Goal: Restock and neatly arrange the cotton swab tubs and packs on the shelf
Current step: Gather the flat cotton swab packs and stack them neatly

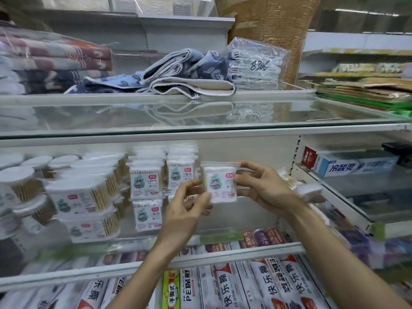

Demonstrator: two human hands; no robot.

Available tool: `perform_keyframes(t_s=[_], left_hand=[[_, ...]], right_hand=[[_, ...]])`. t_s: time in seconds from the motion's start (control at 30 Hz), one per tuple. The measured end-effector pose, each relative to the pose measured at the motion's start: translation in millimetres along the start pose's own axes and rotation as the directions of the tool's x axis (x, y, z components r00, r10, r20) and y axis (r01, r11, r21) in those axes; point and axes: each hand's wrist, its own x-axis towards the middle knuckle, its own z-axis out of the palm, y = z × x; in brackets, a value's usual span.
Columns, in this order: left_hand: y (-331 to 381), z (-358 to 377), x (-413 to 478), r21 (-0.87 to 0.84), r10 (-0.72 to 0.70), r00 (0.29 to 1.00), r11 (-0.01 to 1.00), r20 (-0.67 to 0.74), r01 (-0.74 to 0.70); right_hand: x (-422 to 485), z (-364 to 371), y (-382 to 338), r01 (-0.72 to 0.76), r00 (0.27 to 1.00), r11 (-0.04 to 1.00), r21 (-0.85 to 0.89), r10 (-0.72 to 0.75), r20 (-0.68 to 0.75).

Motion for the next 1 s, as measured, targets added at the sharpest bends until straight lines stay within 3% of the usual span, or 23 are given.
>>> perform_keyframes(t_s=[0.2,0.33,0.53,0.87,1.0], left_hand=[[2.7,-16.0,-3.8,0.02,0.02,0.994,1.0,-0.11,-0.018],[5.7,-36.3,-3.8,0.104,0.086,0.983,0.992,-0.161,-0.07],[0.6,-66.9,-0.7,0.292,0.186,0.955,0.949,-0.229,-0.115],[-9.9,-62.5,-4.0,0.241,0.074,0.995,0.969,-0.07,-0.055],[-15.3,-62.9,-2.0,0.21,0.084,0.995,0.975,-0.063,-0.069]], right_hand=[[4.2,24.6,12.5,0.0,0.994,0.999,-0.046,0.005,0.112],[15.5,49.1,14.0,0.084,0.996,0.951,-0.296,-0.088,0.002],[42.0,73.1,13.5,0.115,0.988,0.92,-0.374,-0.145,-0.053],[51.7,68.6,32.3,0.119,0.985,0.78,-0.614,-0.173,-0.028],[50.3,65.4,30.3,0.114,0.984,0.801,-0.588,-0.172,-0.043]])
